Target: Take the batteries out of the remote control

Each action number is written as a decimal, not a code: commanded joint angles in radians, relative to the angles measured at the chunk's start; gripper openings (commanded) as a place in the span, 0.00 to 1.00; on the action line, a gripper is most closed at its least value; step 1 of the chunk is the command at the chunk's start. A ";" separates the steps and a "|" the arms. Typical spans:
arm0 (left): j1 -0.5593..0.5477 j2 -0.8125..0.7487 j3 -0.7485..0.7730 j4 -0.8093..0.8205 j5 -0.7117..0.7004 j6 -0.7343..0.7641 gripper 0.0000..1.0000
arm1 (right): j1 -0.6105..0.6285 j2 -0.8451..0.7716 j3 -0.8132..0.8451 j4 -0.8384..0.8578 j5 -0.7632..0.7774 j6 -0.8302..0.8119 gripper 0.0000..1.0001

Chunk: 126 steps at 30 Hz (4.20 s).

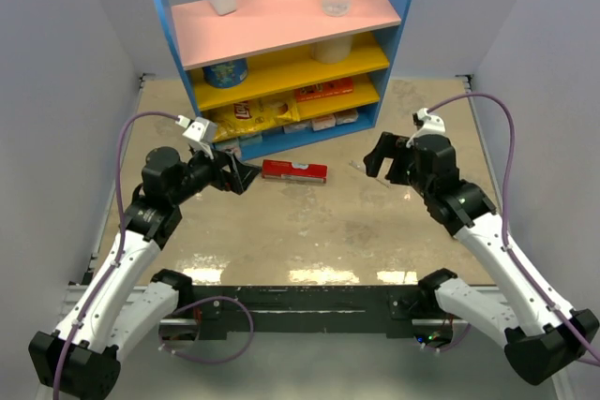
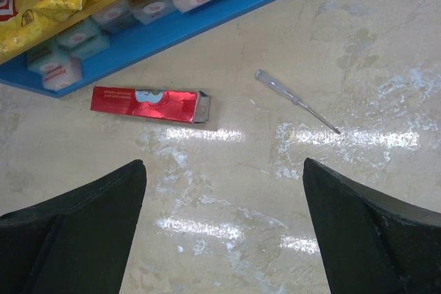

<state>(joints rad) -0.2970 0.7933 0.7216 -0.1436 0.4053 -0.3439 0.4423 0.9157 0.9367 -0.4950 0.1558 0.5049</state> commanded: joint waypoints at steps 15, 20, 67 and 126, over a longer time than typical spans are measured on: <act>-0.004 -0.022 -0.005 0.032 0.027 0.002 1.00 | -0.001 0.057 0.011 0.026 0.427 -0.107 0.96; -0.004 -0.025 -0.010 0.042 0.035 -0.003 1.00 | -0.014 0.243 0.103 -0.060 0.534 -0.213 0.96; -0.004 0.038 -0.036 0.090 0.064 -0.058 0.98 | -0.656 0.851 0.117 -0.149 -0.044 -0.295 0.86; -0.028 -0.101 -0.036 0.072 0.046 -0.047 0.98 | -0.777 0.540 -0.067 -0.332 0.128 1.055 0.99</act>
<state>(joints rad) -0.3176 0.7063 0.6884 -0.0921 0.4534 -0.3851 -0.3248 1.4216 0.8619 -0.8440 0.2451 1.5116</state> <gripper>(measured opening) 0.983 0.985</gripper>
